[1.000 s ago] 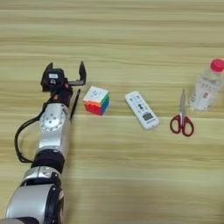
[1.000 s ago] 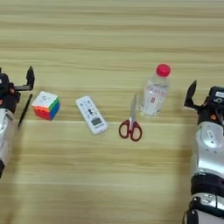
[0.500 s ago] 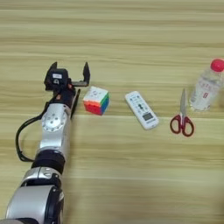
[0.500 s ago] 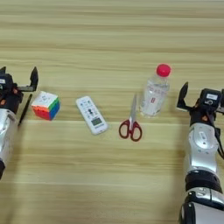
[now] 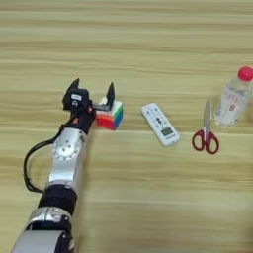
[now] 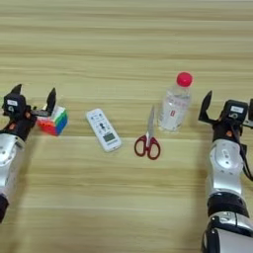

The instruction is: Move the objects on the table

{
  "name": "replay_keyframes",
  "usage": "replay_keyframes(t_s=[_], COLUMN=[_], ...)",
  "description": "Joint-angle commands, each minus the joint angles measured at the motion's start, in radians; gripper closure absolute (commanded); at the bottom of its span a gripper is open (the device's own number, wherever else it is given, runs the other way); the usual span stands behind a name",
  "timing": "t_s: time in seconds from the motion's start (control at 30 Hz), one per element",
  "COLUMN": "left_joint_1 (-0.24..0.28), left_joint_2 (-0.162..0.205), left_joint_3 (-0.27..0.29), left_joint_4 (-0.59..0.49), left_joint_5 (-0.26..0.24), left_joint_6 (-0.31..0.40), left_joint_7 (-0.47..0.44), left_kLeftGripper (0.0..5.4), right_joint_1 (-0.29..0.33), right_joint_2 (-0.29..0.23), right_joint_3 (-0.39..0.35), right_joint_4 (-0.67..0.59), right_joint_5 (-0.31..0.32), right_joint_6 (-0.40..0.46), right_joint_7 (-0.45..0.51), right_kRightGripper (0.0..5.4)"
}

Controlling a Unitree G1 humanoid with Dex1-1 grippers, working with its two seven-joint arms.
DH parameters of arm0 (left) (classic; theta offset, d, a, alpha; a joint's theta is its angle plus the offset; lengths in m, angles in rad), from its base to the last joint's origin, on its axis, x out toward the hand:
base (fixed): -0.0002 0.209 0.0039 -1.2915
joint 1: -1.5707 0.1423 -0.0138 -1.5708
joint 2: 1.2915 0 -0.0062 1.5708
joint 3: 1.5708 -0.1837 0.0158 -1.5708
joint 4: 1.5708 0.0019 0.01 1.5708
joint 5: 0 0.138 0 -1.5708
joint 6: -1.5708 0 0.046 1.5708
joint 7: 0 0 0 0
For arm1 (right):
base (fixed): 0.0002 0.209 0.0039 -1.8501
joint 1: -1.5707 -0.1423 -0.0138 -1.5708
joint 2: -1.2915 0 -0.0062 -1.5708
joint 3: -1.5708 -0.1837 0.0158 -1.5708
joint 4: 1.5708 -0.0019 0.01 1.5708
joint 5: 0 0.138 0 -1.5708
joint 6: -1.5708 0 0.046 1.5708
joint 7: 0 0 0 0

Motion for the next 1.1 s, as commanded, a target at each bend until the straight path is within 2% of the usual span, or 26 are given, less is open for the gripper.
replay_keyframes(t_s=[0.03, 0.2, 0.33, 0.5, 0.9, 1.1], left_joint_1=[0.054, 0.087, 0.102, 0.092, 0.065, 0.062], left_joint_2=[-0.007, -0.010, -0.008, -0.003, -0.005, -0.009], left_joint_3=[-0.037, -0.054, -0.063, -0.043, -0.045, -0.052], left_joint_4=[-0.086, -0.139, -0.140, -0.120, -0.004, 0.019], left_joint_5=[0.010, 0.006, 0.028, 0.019, 0.048, 0.054], left_joint_6=[0.062, 0.105, 0.125, 0.122, 0.124, 0.117], left_joint_7=[-0.026, -0.042, -0.027, -0.017, -0.006, -0.007], left_kLeftGripper=[0.00, 0.00, 0.00, 0.00, 0.00, 0.00], right_joint_1=[-0.021, -0.026, -0.029, -0.031, -0.034, -0.033], right_joint_2=[0.007, 0.008, 0.008, 0.008, 0.011, 0.012], right_joint_3=[0.006, 0.009, 0.011, 0.014, 0.013, 0.012], right_joint_4=[0.013, 0.019, 0.024, 0.028, 0.030, 0.027], right_joint_5=[0.001, 0.001, 0.002, 0.005, 0.009, 0.008], right_joint_6=[-0.007, -0.008, -0.011, -0.013, -0.017, -0.017], right_joint_7=[-0.009, -0.013, -0.016, -0.017, -0.020, -0.021], right_kRightGripper=[0.04, 0.04, 0.04, 0.04, 0.04, 0.04])
